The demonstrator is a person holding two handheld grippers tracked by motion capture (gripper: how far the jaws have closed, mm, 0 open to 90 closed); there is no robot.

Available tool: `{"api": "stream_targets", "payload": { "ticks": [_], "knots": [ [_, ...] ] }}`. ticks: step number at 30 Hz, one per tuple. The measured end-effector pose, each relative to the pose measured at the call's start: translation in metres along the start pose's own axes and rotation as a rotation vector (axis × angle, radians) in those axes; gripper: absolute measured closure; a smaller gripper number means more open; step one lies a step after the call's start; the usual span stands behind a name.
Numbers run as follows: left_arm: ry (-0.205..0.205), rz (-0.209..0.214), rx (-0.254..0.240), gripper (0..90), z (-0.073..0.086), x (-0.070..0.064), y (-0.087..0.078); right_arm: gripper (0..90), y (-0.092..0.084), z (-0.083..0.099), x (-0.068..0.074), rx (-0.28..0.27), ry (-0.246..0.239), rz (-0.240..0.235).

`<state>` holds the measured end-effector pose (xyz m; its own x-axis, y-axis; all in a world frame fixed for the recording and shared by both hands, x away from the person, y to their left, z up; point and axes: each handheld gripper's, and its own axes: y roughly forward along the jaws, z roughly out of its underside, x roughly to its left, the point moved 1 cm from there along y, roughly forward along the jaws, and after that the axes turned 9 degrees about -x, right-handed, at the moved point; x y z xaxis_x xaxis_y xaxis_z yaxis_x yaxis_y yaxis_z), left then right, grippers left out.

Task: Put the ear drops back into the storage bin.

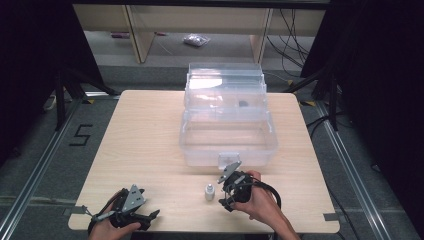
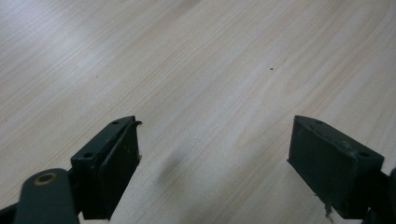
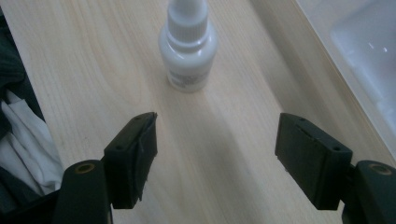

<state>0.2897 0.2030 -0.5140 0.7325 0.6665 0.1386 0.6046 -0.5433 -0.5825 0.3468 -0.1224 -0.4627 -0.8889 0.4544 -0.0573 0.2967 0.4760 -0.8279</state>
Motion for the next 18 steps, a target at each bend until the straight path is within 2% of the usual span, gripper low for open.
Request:
{"api": "stream_targets", "payload": {
  "ticks": [1,2,3,4,6,7,9,11,13,16,17,18],
  "knots": [
    [-0.005,0.005,0.008,15.7,0.000,0.000,0.000,33.0,0.003,-0.005,0.002,0.005,-0.030,-0.016],
    [-0.002,-0.010,0.003,15.7,0.000,-0.001,0.000,33.0,0.003,-0.005,0.002,0.005,-0.030,-0.016],
    [0.001,0.003,0.007,15.7,0.000,0.000,0.000,33.9,0.006,-0.010,0.004,0.017,-0.046,-0.017],
    [-0.003,-0.009,0.001,15.7,0.000,0.000,0.000,33.9,0.006,-0.010,0.004,0.017,-0.046,-0.017],
    [-0.002,-0.004,0.000,15.7,0.000,-0.001,-0.001,35.0,0.009,-0.014,0.006,0.027,-0.058,-0.025],
    [0.002,-0.010,0.010,15.7,0.000,0.000,0.000,35.9,0.012,-0.018,0.007,0.028,-0.080,-0.035],
    [-0.002,-0.005,-0.003,15.8,0.000,0.000,0.000,36.9,0.013,-0.020,0.008,0.035,-0.070,-0.031],
    [-0.003,-0.002,-0.003,15.8,0.000,-0.001,-0.001,38.2,0.015,-0.023,0.007,0.036,-0.096,-0.050],
    [-0.008,-0.011,0.003,15.8,0.000,-0.001,0.001,39.8,0.017,-0.026,0.008,0.050,-0.082,-0.054],
    [-0.002,-0.003,-0.003,15.8,0.000,0.000,0.000,41.4,0.021,-0.030,0.007,0.056,-0.118,-0.062],
    [0.000,0.001,0.000,15.7,0.000,0.000,0.000,41.9,0.022,-0.031,0.008,0.058,-0.115,-0.051],
    [0.001,-0.012,0.002,15.7,0.000,-0.001,0.000,42.7,0.022,-0.032,0.008,0.072,-0.111,-0.060]
  ]
}}
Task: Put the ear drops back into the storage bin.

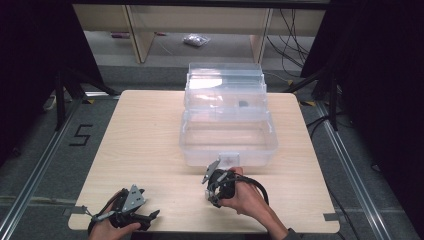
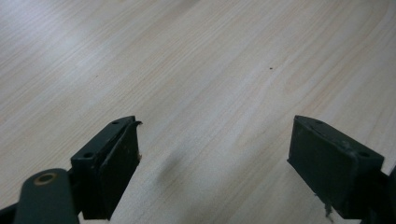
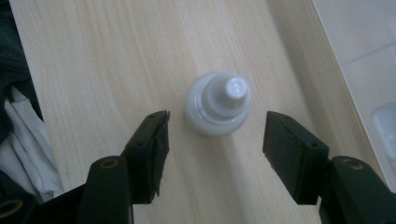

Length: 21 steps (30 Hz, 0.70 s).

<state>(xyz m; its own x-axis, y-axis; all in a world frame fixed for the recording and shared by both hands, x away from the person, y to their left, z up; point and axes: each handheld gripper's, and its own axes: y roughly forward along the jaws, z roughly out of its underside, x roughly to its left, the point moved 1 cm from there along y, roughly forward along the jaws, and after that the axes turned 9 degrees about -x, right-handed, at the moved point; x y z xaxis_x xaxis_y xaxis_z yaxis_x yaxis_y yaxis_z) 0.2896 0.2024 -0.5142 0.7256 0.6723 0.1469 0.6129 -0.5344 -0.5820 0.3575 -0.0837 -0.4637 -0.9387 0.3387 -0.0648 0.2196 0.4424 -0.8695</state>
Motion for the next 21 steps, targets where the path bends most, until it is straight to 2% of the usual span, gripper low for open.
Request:
{"api": "stream_targets", "payload": {
  "ticks": [1,3,4,5,6,7,8,10,11,14,16,17,20,21],
  "knots": [
    [-0.001,0.005,0.000,15.7,0.000,0.000,0.000,43.1,0.001,-0.001,0.000,0.000,0.003,0.009],
    [-0.005,0.009,-0.001,15.7,0.000,0.000,-0.001,44.1,0.001,-0.004,0.000,0.005,-0.005,-0.007],
    [0.002,0.005,0.003,15.7,0.000,0.000,-0.001,44.8,0.002,-0.005,0.001,0.002,0.002,0.007],
    [-0.002,0.006,0.000,15.7,0.000,0.000,0.000,45.0,0.002,-0.006,0.000,0.008,-0.013,-0.006],
    [-0.003,0.005,-0.001,15.7,0.000,0.000,0.000,45.2,0.003,-0.007,0.001,0.010,0.003,0.008],
    [-0.001,0.005,0.003,15.8,0.000,0.000,0.000,45.9,0.005,-0.008,-0.002,0.005,-0.032,-0.009],
    [-0.001,-0.001,0.005,15.7,0.000,0.000,-0.001,46.2,0.004,-0.009,0.000,0.014,-0.007,0.001],
    [-0.004,0.015,0.001,15.7,0.000,0.000,-0.001,46.8,0.006,-0.010,-0.001,0.014,-0.018,-0.004],
    [-0.003,0.005,0.002,15.7,0.000,0.000,-0.001,47.1,0.007,-0.011,-0.001,0.016,-0.023,-0.007],
    [-0.006,0.008,-0.007,15.7,-0.001,0.000,-0.002,48.1,0.009,-0.013,0.001,0.053,0.011,-0.002],
    [-0.008,0.007,-0.010,15.8,-0.001,0.000,-0.002,49.4,0.012,-0.014,-0.001,0.052,-0.015,-0.004],
    [-0.007,0.008,-0.010,15.7,-0.001,0.000,-0.002,51.9,0.012,-0.014,0.000,0.072,-0.001,0.009],
    [-0.007,0.008,-0.010,15.7,-0.001,0.000,-0.002,55.6,0.013,-0.014,0.000,0.075,-0.012,0.002],
    [-0.007,0.009,-0.010,15.8,-0.001,0.000,-0.002,58.1,0.013,-0.014,0.001,0.079,0.004,0.002]
  ]
}}
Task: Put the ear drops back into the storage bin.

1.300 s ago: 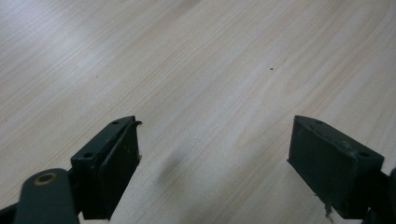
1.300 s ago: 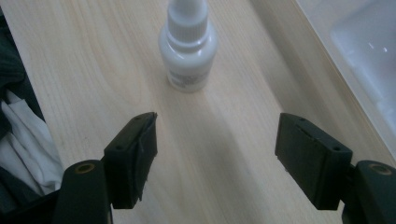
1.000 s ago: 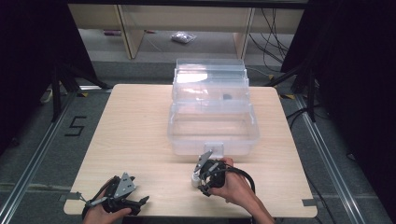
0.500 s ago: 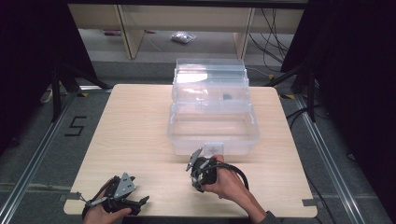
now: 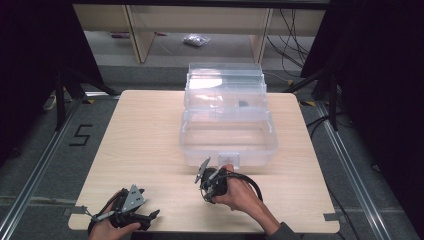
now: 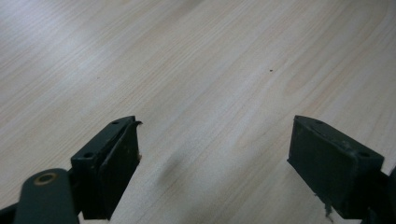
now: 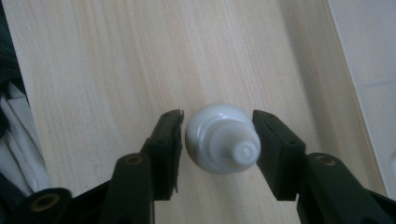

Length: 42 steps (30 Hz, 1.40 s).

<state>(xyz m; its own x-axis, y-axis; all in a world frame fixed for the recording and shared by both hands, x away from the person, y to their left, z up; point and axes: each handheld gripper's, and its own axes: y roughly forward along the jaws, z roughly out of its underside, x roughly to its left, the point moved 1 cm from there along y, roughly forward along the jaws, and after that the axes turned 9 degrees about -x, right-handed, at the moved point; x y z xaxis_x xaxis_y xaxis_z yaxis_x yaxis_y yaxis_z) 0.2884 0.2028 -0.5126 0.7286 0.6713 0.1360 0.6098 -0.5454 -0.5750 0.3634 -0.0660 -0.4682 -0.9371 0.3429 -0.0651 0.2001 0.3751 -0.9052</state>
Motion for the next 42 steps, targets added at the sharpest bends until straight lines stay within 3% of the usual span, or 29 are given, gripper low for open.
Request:
{"api": "stream_targets", "payload": {
  "ticks": [2,5,6,7,9,10,11,14,16,17,18,20,22,23,24,26,27,28,31,34,35,38,42],
  "knots": [
    [-0.001,0.001,0.000,15.7,0.000,0.000,0.000,59.8,0.001,-0.001,0.000,0.001,-0.001,0.008],
    [-0.003,0.000,-0.001,15.7,0.000,0.000,0.000,60.2,-0.001,-0.001,-0.001,-0.008,-0.046,-0.005],
    [-0.005,0.002,-0.002,15.7,0.000,0.001,0.000,60.2,-0.002,-0.002,0.001,-0.007,-0.012,-0.006],
    [-0.002,0.005,0.006,15.8,0.000,0.001,0.000,60.2,-0.002,-0.003,-0.003,-0.025,-0.080,0.004],
    [-0.003,0.007,0.005,15.8,0.000,0.001,0.000,60.3,-0.003,-0.002,-0.003,-0.017,-0.069,-0.006],
    [-0.002,0.007,0.006,15.7,0.000,0.001,0.000,60.3,-0.007,-0.003,0.001,-0.007,0.000,-0.002],
    [-0.002,0.007,0.006,15.8,0.000,0.001,0.000,60.3,-0.008,-0.004,-0.002,-0.009,-0.026,-0.003],
    [-0.002,-0.001,-0.003,15.8,0.000,0.001,0.000,60.3,-0.011,-0.005,-0.002,-0.011,-0.024,-0.004],
    [-0.004,0.000,-0.003,15.8,0.000,0.000,0.000,60.3,-0.014,-0.006,-0.005,-0.024,-0.048,-0.012],
    [-0.003,0.000,-0.002,15.7,0.000,0.000,0.000,60.3,-0.016,-0.006,-0.005,-0.016,-0.020,-0.008],
    [-0.004,0.000,-0.001,15.8,0.000,0.000,0.000,60.3,-0.017,-0.006,-0.007,-0.026,-0.045,-0.013],
    [-0.002,0.001,-0.001,15.7,0.000,0.000,0.000,60.3,-0.021,-0.006,-0.008,-0.024,-0.026,-0.013],
    [-0.002,0.001,-0.001,15.7,0.000,0.000,0.000,60.3,-0.023,-0.005,-0.011,-0.027,-0.046,-0.015],
    [-0.002,0.000,-0.001,15.7,0.000,0.000,0.000,60.3,-0.026,-0.004,-0.011,-0.019,-0.011,-0.011],
    [-0.002,0.007,0.005,15.8,0.000,0.001,0.000,60.3,-0.027,-0.004,-0.013,-0.030,-0.036,-0.017],
    [-0.002,0.006,0.006,15.8,0.000,0.001,0.000,60.3,-0.031,-0.002,-0.014,-0.024,-0.002,-0.014],
    [-0.001,0.006,0.006,15.7,0.000,0.001,0.000,60.3,-0.031,-0.002,-0.017,-0.038,-0.036,-0.018],
    [-0.001,0.006,0.006,15.8,0.000,0.001,0.000,60.3,-0.034,-0.001,-0.014,-0.030,0.015,-0.025],
    [-0.002,0.006,0.006,15.7,0.000,0.001,0.000,60.3,-0.039,0.000,-0.019,-0.046,-0.014,-0.037],
    [-0.001,0.006,0.006,15.7,0.000,0.001,0.001,60.3,-0.045,0.003,-0.020,-0.041,0.011,-0.030],
    [-0.001,0.006,0.007,15.7,0.000,0.001,0.001,60.3,-0.045,0.003,-0.023,-0.049,-0.019,-0.034],
    [-0.001,0.006,0.007,15.7,0.000,0.001,0.001,60.3,-0.050,0.006,-0.025,-0.046,0.015,-0.030],
    [0.001,0.003,0.008,15.7,0.000,0.001,0.001,60.3,-0.057,0.009,-0.028,-0.049,0.018,-0.027]
  ]
}}
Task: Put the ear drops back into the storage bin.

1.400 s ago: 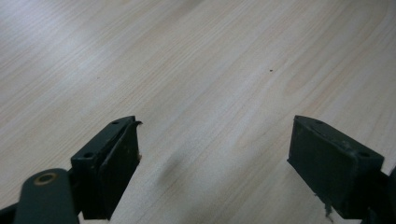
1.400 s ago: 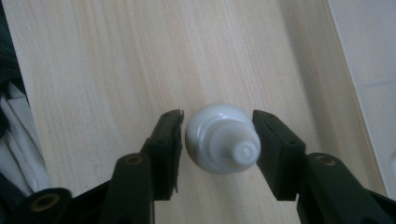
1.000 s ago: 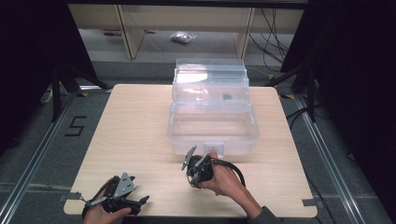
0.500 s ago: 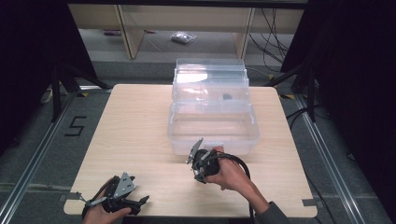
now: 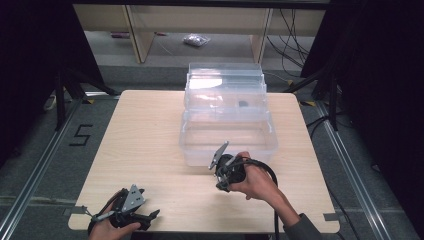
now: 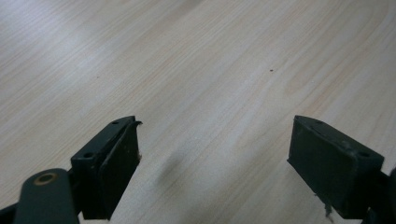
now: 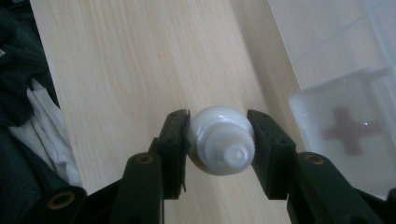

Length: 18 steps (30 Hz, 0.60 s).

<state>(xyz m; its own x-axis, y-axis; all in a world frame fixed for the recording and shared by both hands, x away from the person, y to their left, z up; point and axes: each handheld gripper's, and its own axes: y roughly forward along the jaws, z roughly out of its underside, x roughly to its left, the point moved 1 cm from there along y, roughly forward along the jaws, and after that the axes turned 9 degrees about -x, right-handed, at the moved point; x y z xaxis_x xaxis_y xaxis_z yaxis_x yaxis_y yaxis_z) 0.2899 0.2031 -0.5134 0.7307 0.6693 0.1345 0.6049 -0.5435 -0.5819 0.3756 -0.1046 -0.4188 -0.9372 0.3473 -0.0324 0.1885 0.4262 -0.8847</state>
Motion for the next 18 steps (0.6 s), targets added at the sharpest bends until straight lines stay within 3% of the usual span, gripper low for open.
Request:
{"api": "stream_targets", "payload": {
  "ticks": [3,8,13,18],
  "knots": [
    [-0.003,0.002,-0.002,15.7,0.000,0.000,-0.001,60.3,-0.006,0.003,0.000,0.005,0.023,0.003],
    [0.002,-0.006,-0.003,15.7,0.000,0.000,0.000,60.3,-0.017,0.007,-0.005,0.005,0.024,0.000],
    [-0.002,-0.006,-0.005,15.7,0.000,-0.001,0.000,60.3,-0.028,0.013,-0.010,-0.033,0.017,0.004],
    [-0.002,-0.006,-0.004,15.8,0.000,-0.001,0.000,60.3,-0.038,0.017,-0.016,-0.024,0.021,0.021]
  ]
}}
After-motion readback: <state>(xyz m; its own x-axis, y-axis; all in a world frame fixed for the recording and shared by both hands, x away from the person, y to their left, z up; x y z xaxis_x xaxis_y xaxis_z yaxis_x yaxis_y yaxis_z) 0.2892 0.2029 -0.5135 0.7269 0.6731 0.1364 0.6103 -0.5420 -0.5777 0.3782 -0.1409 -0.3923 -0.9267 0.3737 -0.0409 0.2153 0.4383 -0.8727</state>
